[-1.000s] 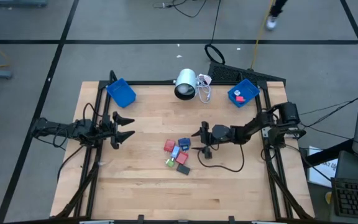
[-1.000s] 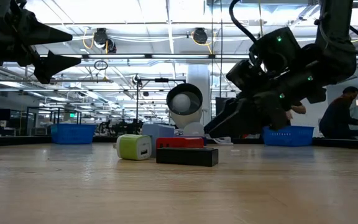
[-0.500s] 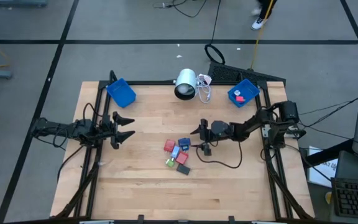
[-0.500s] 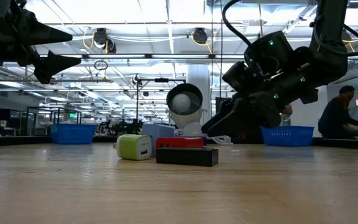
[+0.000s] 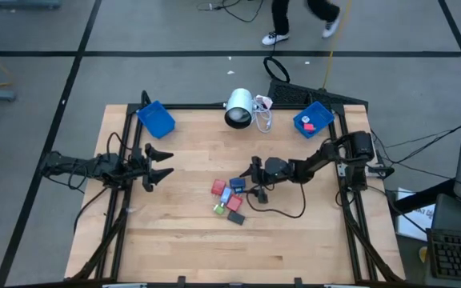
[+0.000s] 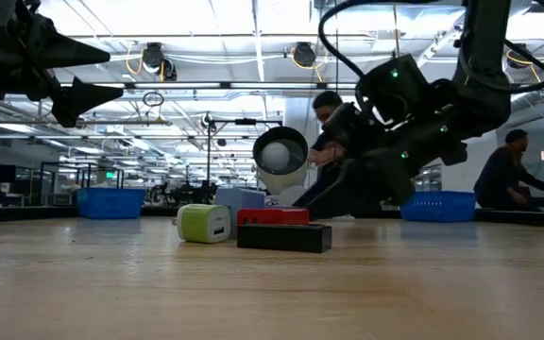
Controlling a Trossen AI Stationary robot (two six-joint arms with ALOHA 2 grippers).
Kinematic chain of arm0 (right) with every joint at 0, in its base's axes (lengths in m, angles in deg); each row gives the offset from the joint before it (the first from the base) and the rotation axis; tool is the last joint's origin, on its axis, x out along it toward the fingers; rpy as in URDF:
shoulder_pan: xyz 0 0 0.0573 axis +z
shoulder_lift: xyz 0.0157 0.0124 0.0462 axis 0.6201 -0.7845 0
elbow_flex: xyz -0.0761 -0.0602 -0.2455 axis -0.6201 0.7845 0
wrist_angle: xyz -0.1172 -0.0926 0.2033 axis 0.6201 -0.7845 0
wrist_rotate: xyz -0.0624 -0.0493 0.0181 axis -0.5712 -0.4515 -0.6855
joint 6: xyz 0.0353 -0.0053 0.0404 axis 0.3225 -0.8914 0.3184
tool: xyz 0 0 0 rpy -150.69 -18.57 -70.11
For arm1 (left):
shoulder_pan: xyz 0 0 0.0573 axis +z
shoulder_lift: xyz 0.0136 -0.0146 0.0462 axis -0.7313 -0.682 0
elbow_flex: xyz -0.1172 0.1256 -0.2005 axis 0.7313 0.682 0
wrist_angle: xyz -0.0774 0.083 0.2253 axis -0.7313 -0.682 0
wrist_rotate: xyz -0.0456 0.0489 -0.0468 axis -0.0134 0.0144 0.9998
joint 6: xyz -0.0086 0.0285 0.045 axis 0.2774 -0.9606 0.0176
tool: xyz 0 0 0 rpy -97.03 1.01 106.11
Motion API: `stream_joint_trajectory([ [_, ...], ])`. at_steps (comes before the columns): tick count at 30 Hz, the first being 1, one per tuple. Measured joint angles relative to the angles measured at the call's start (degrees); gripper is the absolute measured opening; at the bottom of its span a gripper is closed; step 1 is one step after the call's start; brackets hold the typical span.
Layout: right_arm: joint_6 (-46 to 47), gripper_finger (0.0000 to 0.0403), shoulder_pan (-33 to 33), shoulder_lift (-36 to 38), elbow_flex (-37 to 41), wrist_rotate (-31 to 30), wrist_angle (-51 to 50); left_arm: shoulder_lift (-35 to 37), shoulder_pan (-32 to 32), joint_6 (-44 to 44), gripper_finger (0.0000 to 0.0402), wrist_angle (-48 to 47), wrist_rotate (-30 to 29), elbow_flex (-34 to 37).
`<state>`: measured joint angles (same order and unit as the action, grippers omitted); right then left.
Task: Pick & Place Office items
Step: Put the dark blue digital timer into the left blue bin
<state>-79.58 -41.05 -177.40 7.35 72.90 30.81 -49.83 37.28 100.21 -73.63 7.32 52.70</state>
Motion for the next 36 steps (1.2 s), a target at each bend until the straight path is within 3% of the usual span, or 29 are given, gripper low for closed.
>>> stream_joint_trajectory([
  [10,0.0,0.0274,-0.9,0.1,-0.3,0.2,-1.4,0.0,0.0,0.0,0.0324,0.0,0.0,0.0],
  [28,0.4,0.0156,-1.1,0.2,-0.2,0.4,-2.0,0.0,0.0,0.0,0.0324,0.0,0.0,0.0],
  [36,-0.5,0.0160,-1.1,0.2,-0.2,0.4,-2.0,0.0,0.0,0.0,0.0324,0.0,0.0,0.0],
])
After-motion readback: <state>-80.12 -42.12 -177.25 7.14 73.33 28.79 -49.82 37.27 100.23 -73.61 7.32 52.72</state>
